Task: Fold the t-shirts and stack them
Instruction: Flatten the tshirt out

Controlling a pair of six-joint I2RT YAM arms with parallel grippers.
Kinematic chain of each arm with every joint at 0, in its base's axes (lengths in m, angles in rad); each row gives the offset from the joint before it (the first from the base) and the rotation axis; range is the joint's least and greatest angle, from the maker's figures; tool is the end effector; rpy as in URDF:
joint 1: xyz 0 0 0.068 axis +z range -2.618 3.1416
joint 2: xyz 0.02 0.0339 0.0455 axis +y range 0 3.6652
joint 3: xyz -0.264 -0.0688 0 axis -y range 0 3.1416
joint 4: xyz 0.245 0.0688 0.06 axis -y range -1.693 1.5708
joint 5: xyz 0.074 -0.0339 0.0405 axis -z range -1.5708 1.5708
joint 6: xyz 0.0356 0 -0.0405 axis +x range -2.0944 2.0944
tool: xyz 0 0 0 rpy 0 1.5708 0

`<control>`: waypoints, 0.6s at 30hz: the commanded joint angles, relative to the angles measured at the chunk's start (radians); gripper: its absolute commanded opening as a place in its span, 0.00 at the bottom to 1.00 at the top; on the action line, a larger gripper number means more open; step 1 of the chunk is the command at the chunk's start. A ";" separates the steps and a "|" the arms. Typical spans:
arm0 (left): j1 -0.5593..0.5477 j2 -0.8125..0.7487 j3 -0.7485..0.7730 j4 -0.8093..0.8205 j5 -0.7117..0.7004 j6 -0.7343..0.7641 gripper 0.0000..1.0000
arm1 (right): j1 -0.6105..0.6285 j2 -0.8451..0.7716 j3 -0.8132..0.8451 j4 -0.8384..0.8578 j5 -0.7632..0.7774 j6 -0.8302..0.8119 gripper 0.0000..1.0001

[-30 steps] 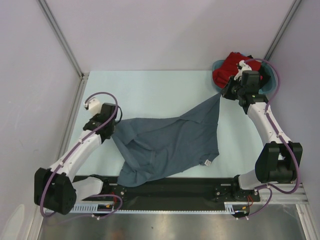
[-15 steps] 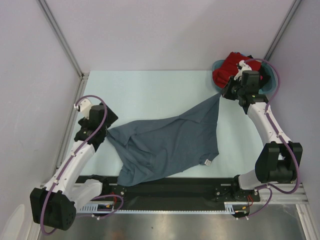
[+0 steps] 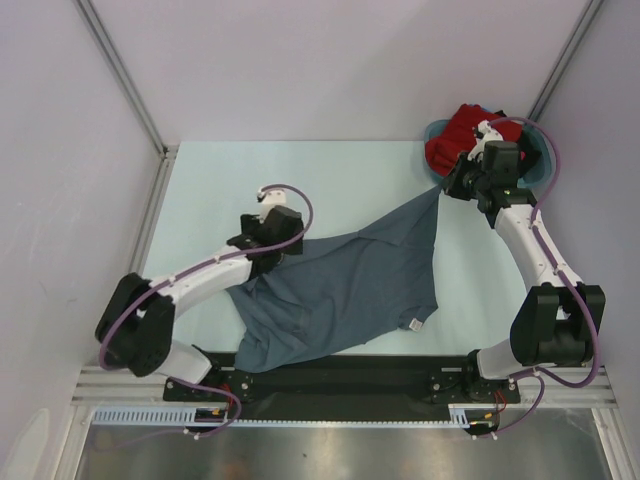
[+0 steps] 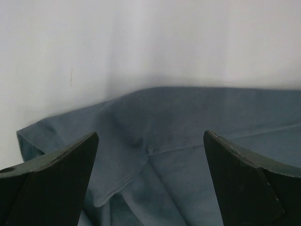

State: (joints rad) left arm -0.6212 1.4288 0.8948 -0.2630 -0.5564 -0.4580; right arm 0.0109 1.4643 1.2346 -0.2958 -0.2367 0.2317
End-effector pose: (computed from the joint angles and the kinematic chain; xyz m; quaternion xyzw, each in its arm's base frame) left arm 0.2524 -0.1575 0.2272 -0.0307 0.8960 0.0318 0.4419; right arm 0.3380 0.0120 0.3242 0.0362 0.8617 0.1615 0.4797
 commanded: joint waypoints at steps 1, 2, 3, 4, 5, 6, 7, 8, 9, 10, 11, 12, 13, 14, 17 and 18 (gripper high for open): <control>-0.051 0.086 0.065 -0.056 -0.180 0.070 1.00 | -0.003 -0.009 0.026 0.018 -0.003 -0.011 0.00; -0.061 0.105 0.073 -0.079 -0.204 0.074 1.00 | -0.003 -0.006 0.025 0.018 -0.006 -0.011 0.00; -0.081 0.120 0.079 -0.093 -0.230 0.081 1.00 | -0.003 -0.005 0.025 0.018 -0.009 -0.011 0.00; -0.092 0.154 0.091 -0.108 -0.290 0.084 1.00 | -0.003 -0.004 0.025 0.020 -0.010 -0.011 0.00; -0.101 0.169 0.099 -0.125 -0.319 0.084 1.00 | -0.003 -0.005 0.026 0.018 -0.010 -0.011 0.00; -0.110 0.183 0.107 -0.162 -0.351 0.087 1.00 | -0.003 -0.002 0.023 0.020 -0.012 -0.011 0.00; -0.124 0.200 0.122 -0.179 -0.388 0.088 1.00 | -0.002 -0.002 0.023 0.020 -0.013 -0.009 0.00; -0.129 0.223 0.128 -0.198 -0.405 0.087 1.00 | -0.003 -0.001 0.022 0.023 -0.013 -0.009 0.00; -0.136 0.234 0.134 -0.231 -0.410 0.081 1.00 | -0.003 -0.001 0.023 0.023 -0.016 -0.009 0.00; -0.141 0.239 0.138 -0.243 -0.413 0.076 1.00 | -0.005 0.002 0.020 0.024 -0.016 -0.009 0.00; -0.146 0.234 0.135 -0.248 -0.410 0.079 1.00 | -0.005 0.002 0.022 0.023 -0.019 -0.008 0.00; -0.153 0.229 0.130 -0.245 -0.402 0.084 1.00 | -0.002 0.002 0.022 0.024 -0.019 -0.006 0.00; -0.155 0.222 0.121 -0.243 -0.390 0.087 1.00 | -0.003 0.004 0.020 0.027 -0.019 -0.006 0.00; -0.156 0.213 0.116 -0.245 -0.358 0.100 1.00 | -0.002 0.004 0.020 0.027 -0.021 -0.006 0.00; -0.163 0.179 0.104 -0.271 -0.323 0.104 1.00 | -0.003 0.004 0.020 0.027 -0.024 -0.006 0.00; -0.163 0.161 0.101 -0.274 -0.288 0.113 1.00 | -0.002 0.004 0.022 0.027 -0.026 -0.005 0.00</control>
State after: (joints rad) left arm -0.7746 1.6642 0.9901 -0.4995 -0.8795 -0.3790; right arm 0.0109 1.4643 1.2346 -0.2951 -0.2493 0.2317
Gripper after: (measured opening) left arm 0.996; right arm 0.009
